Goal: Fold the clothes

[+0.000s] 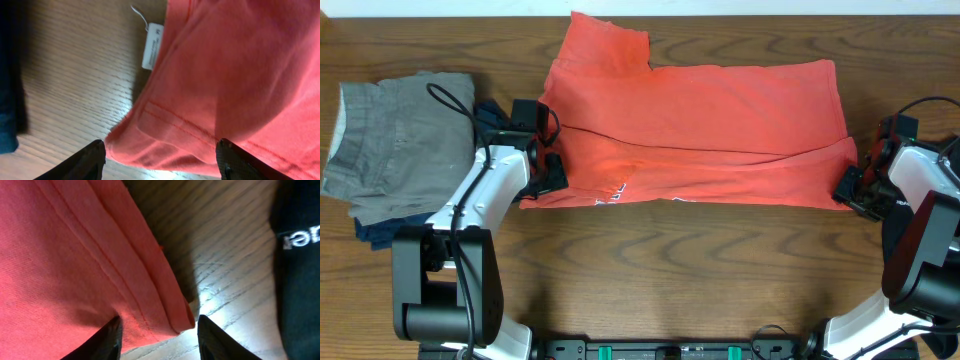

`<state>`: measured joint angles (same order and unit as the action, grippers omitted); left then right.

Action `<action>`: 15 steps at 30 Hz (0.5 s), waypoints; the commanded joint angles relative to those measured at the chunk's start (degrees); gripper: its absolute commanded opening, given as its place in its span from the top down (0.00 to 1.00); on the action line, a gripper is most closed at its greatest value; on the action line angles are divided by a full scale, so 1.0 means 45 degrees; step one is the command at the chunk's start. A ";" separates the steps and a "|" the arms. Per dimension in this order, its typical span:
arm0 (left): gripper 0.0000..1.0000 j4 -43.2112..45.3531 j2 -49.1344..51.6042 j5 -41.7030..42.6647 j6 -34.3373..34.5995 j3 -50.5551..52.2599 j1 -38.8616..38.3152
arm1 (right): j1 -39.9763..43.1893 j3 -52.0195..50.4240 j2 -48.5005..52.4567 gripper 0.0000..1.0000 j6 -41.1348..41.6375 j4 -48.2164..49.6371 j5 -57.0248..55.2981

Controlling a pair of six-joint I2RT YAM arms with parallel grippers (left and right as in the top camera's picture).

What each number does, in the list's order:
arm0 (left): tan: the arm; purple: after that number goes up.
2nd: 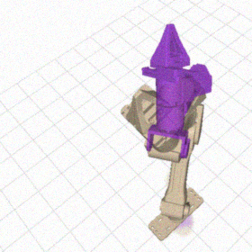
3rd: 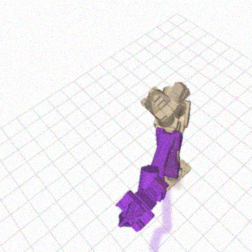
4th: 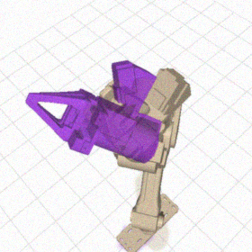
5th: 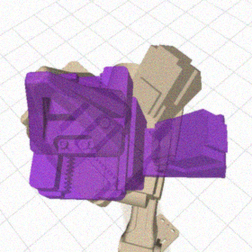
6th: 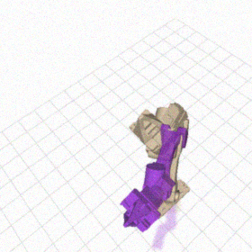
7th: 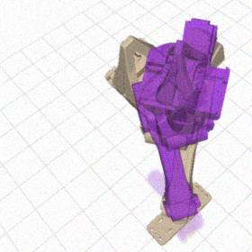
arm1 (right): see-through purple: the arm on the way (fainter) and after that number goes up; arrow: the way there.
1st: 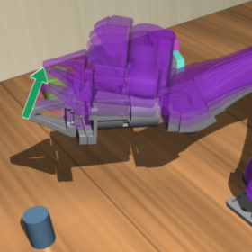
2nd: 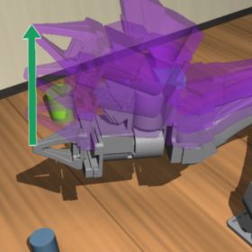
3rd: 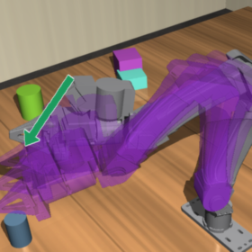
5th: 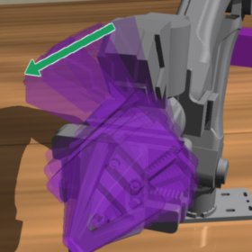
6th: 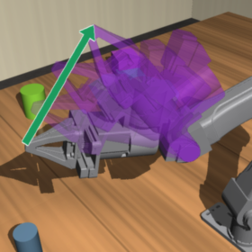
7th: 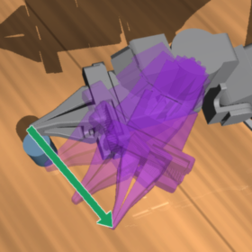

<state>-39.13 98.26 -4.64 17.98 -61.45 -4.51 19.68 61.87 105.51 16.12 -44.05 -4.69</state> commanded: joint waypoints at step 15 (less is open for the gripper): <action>0.20 0.0816 0.0170 -0.0563 0.0073 0.0588 0.0175 | 0.0039 -0.0374 0.0053 0.85 0.0466 0.0233 0.0039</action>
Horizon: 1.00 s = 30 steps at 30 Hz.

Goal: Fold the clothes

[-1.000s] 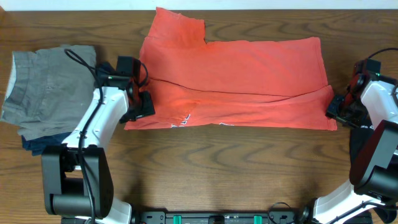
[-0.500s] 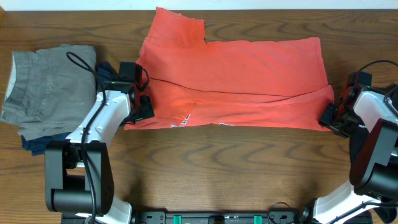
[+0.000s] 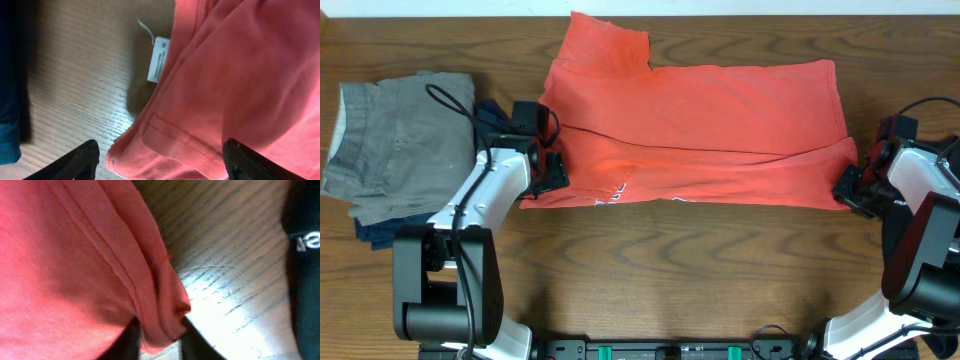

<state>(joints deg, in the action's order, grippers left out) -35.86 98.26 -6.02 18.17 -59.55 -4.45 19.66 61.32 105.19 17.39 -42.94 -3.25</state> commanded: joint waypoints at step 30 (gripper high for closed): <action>0.94 0.0282 0.0087 0.0151 0.0374 0.1433 0.0816 | 0.0049 -0.0253 0.0126 0.99 0.0185 -0.0301 -0.0316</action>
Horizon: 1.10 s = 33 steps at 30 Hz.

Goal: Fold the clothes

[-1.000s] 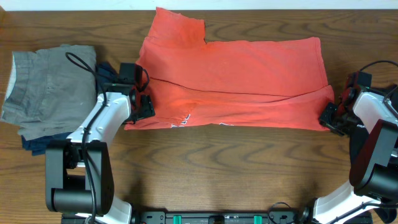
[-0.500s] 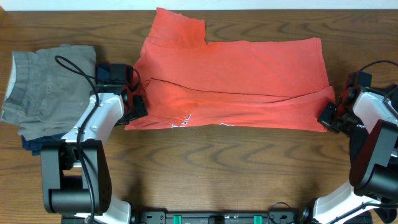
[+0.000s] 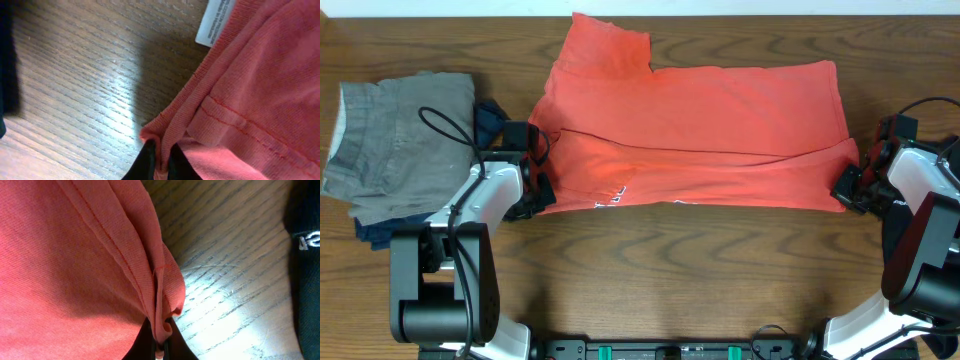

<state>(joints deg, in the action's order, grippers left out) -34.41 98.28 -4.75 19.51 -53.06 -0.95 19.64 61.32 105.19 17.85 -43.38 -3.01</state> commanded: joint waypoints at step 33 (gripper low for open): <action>0.53 -0.6674 -0.2623 0.0389 0.1826 -0.0185 0.0175 | 0.1627 -0.0238 -0.2467 0.01 0.0248 -0.4284 0.0155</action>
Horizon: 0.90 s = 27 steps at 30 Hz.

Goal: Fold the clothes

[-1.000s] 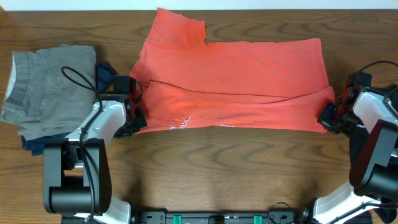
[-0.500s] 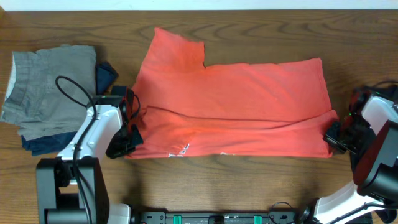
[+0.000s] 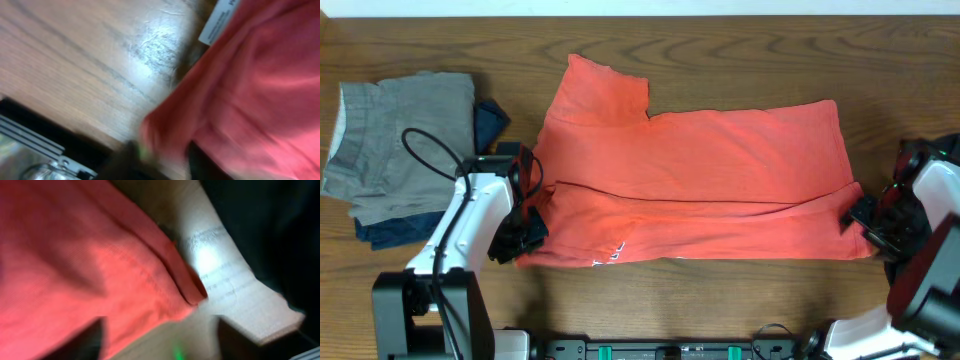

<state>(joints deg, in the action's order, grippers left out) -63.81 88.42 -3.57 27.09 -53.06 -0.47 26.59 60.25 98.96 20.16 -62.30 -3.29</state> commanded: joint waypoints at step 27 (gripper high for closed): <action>0.24 0.4289 0.2492 0.3565 -0.3789 -0.6581 0.0068 | -0.0797 0.0685 -0.4580 0.01 -0.3463 0.1054 0.4129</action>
<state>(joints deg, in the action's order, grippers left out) -44.95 93.17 11.68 12.75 -77.17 -0.43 23.75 62.65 78.52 5.82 -57.56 13.91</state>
